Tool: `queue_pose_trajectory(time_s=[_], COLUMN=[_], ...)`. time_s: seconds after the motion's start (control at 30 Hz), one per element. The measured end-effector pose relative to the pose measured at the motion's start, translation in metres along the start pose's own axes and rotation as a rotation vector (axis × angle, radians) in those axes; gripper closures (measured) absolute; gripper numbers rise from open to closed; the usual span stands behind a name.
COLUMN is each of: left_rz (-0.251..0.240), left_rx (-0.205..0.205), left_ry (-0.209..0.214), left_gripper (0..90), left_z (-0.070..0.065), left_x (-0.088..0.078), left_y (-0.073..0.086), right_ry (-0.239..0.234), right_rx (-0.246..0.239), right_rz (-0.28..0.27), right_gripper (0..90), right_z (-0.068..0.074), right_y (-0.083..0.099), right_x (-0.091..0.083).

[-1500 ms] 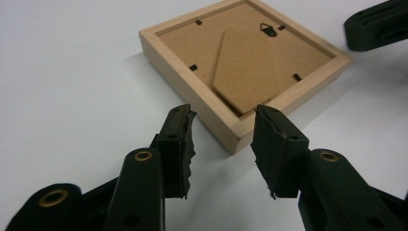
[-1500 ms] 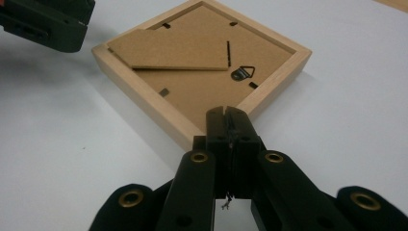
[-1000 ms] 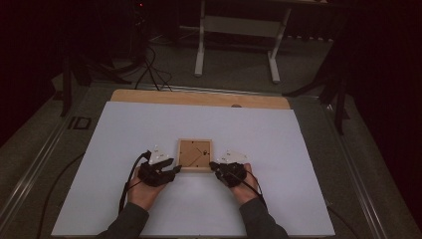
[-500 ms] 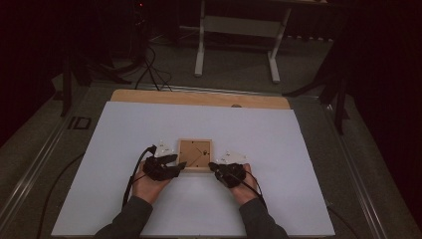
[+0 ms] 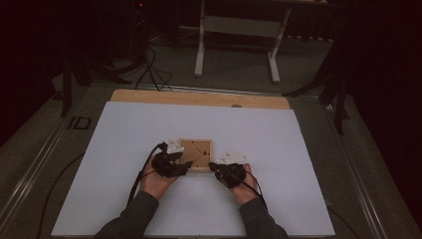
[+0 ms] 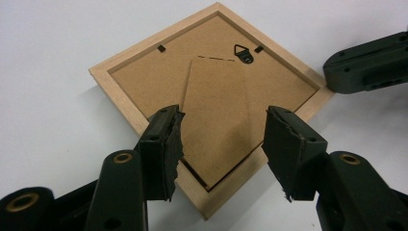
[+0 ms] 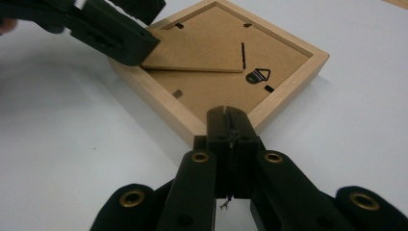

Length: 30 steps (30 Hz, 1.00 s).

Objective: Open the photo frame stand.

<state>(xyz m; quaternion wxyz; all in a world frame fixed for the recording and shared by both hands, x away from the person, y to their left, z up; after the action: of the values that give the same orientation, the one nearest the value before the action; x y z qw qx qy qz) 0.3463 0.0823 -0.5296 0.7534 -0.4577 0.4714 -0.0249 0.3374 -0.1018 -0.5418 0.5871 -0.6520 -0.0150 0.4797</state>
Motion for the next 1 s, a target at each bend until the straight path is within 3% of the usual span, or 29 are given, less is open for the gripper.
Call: queue_pose_trajectory(time_s=[0.23,1.0], left_rz=[0.022,0.066], left_rx=[-0.004,-0.019], left_ry=[-0.013,0.003], left_gripper=[47.3,46.7], left_z=[0.002,0.003], left_x=[0.005,0.015], left_y=[0.0,-0.005], right_ry=[-0.003,-0.006], right_rx=[0.001,-0.001], right_rz=[0.0,-0.001], right_gripper=[89.4,89.3], right_z=[0.0,-0.001], right_y=[0.0,0.0], right_x=[0.0,0.0])
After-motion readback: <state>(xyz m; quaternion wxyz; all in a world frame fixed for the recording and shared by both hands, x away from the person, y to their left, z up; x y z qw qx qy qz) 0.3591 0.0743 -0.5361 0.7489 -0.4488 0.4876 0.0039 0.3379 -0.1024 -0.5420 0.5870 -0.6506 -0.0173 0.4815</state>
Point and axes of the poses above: each handheld gripper's, and its own axes: x roughly forward along the jaws, y roughly out of its underside, z roughly to its left, the point moved 4 cm from there along x, roughly forward along the jaws, and after that the axes turned 13 degrees about x, right-handed, at the moved point
